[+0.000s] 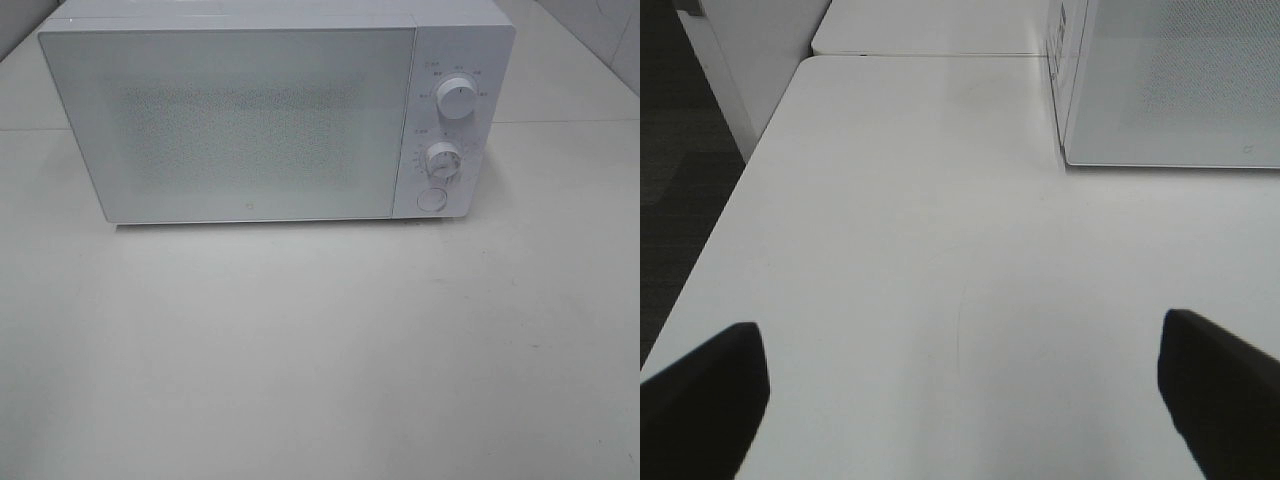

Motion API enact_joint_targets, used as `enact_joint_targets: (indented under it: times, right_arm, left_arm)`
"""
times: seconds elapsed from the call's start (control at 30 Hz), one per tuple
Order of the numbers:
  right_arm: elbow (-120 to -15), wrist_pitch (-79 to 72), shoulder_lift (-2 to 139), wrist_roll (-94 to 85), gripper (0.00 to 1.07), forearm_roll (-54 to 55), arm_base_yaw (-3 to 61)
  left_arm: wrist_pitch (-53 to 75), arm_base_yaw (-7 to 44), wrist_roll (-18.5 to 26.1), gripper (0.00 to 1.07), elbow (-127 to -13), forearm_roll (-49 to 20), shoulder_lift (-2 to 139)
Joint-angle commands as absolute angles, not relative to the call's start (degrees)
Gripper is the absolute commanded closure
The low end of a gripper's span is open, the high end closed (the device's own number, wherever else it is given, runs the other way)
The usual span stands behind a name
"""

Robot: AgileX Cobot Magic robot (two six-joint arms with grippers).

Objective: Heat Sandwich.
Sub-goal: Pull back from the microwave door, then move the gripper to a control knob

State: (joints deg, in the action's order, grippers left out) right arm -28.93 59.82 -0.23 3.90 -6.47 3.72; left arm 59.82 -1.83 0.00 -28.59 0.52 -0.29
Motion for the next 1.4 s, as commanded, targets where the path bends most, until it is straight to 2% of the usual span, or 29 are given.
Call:
enact_joint_targets:
  times: [0.03, 0.33, 1.4]
  right_arm:
    - [-28.88, 59.47, -1.72, 3.61, 0.31, -6.76, 3.27]
    - [-32.14, 56.49, 3.09, 3.55, 0.31, -6.76, 3.27]
    - [-32.14, 31.00, 31.97, 3.55, 0.31, -6.25, 3.27]
  left_arm:
    - [59.30, -1.95, 0.00, 0.07, -28.42, 0.63, -1.78]
    - [59.30, -1.95, 0.00, 0.07, -28.42, 0.63, -1.78]
    - [59.30, -1.95, 0.00, 0.07, -28.42, 0.63, -1.78]
